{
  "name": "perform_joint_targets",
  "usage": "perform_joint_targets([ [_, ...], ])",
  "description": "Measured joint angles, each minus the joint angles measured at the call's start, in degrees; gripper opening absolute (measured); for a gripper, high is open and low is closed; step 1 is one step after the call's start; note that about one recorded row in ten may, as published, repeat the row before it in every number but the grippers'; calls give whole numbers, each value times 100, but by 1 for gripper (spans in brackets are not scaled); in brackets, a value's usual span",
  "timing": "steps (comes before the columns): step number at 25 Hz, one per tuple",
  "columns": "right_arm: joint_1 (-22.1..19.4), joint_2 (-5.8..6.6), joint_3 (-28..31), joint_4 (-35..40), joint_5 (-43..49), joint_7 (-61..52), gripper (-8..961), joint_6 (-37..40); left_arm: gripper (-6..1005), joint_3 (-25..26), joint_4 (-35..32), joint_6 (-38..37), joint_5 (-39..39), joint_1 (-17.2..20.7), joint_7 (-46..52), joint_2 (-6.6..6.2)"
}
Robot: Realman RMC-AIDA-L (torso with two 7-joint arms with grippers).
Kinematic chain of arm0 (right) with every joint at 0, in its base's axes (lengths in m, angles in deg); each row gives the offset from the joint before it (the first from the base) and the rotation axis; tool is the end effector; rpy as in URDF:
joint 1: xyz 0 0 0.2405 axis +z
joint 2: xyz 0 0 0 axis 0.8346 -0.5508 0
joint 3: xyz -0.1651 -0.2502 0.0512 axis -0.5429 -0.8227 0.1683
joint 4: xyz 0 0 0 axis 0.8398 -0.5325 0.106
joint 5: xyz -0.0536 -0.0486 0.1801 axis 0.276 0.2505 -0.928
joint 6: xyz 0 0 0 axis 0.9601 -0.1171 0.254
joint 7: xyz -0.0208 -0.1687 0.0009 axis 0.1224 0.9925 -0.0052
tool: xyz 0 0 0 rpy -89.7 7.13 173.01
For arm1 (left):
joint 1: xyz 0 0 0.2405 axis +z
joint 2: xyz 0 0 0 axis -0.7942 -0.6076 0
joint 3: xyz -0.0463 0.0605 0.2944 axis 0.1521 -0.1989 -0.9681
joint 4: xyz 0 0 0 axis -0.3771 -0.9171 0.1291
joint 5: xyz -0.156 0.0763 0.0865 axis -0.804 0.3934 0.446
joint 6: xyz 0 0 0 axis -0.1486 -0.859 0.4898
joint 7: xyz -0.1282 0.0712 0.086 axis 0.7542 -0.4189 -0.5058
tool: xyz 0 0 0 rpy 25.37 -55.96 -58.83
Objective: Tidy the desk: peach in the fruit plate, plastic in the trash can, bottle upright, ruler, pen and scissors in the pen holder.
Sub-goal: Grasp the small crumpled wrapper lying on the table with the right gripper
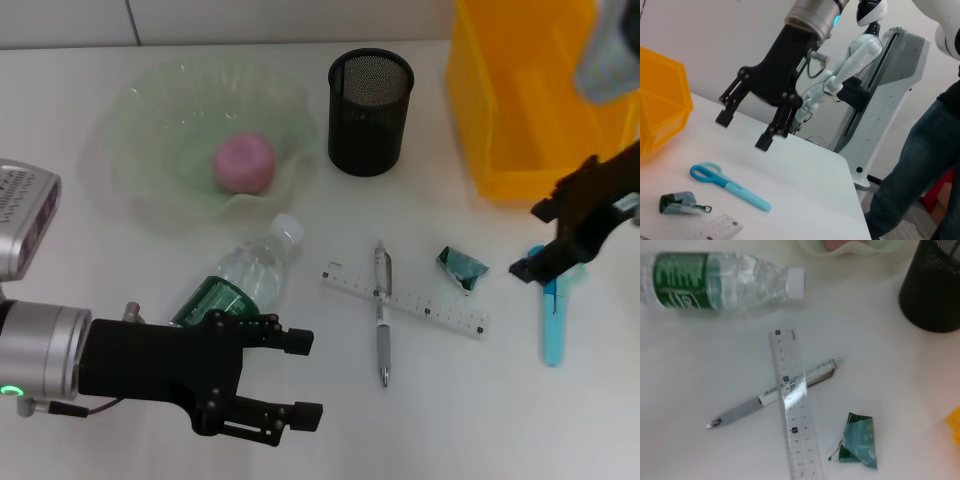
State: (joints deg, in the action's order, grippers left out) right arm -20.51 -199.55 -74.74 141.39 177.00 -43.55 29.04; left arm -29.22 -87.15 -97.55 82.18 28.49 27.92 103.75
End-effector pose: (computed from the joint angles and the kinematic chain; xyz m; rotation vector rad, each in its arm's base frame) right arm 0.2280 0.3602 -0.0112 -2.7764 0.5946 -0.5788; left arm -0.2707 0.2591 -0.0751 2.8467 0.5600 0.7310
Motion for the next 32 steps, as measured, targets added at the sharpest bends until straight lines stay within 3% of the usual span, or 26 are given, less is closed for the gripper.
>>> perform_joint_targets([
  [10, 95, -23, -984, -1271, -211, -86, 813, -1525, 839, -3, 54, 62, 17, -73, 12, -1],
  [32, 122, -30, -2066, -1668, -228, -1156, 784, -2544, 837, -43, 313, 232, 34, -38, -60, 5],
])
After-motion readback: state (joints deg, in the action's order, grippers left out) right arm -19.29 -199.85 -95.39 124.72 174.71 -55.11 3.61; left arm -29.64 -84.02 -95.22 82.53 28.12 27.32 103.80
